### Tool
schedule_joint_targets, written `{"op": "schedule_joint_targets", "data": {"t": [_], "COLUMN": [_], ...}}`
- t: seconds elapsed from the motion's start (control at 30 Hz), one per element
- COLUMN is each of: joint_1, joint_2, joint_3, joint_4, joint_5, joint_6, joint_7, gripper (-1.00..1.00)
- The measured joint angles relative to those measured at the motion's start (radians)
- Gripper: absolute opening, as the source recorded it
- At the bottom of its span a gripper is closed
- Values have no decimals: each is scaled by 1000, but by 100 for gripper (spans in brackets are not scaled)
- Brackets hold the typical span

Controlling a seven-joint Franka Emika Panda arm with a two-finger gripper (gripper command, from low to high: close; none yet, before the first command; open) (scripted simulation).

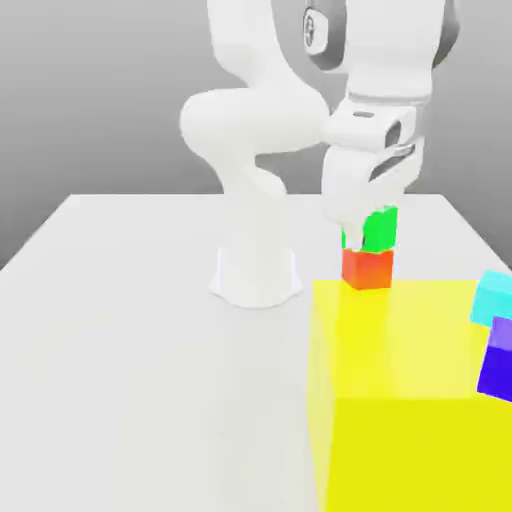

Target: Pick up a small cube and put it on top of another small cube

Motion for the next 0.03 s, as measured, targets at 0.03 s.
{"op": "schedule_joint_targets", "data": {"t": [0.03], "joint_1": [0], "joint_2": [-16], "joint_3": [-3], "joint_4": [25], "joint_5": [-2], "joint_6": [-40], "joint_7": [0], "gripper": [100]}}
